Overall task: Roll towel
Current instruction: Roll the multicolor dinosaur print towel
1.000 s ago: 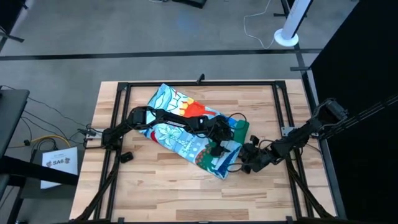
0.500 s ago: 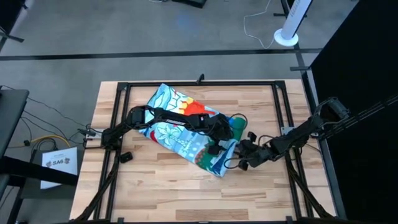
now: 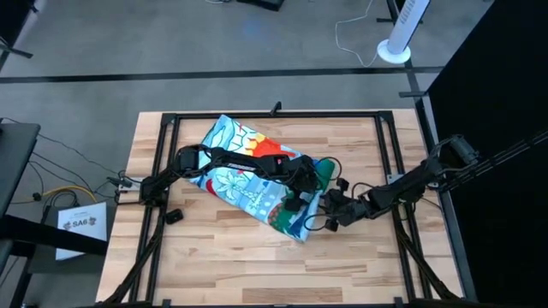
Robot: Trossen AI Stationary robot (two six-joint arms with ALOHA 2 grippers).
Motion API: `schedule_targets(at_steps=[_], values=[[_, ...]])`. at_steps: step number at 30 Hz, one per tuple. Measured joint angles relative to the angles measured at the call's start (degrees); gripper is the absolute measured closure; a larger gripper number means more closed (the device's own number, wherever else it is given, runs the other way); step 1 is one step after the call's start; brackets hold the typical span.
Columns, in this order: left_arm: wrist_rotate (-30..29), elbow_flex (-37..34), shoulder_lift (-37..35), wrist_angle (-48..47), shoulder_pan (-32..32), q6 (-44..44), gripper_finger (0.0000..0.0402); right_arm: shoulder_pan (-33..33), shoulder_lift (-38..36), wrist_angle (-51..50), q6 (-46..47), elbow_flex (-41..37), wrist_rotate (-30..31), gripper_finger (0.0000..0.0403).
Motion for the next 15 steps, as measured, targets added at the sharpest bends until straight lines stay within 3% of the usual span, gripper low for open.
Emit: schedule_targets(at_steps=[15], values=[[-1.85, -0.07, -2.66, -6.41, -0.20, 1.13, 0.0095, -3.07, -0.02, 3.83, -4.21, 0.63, 0.00, 0.0270]])
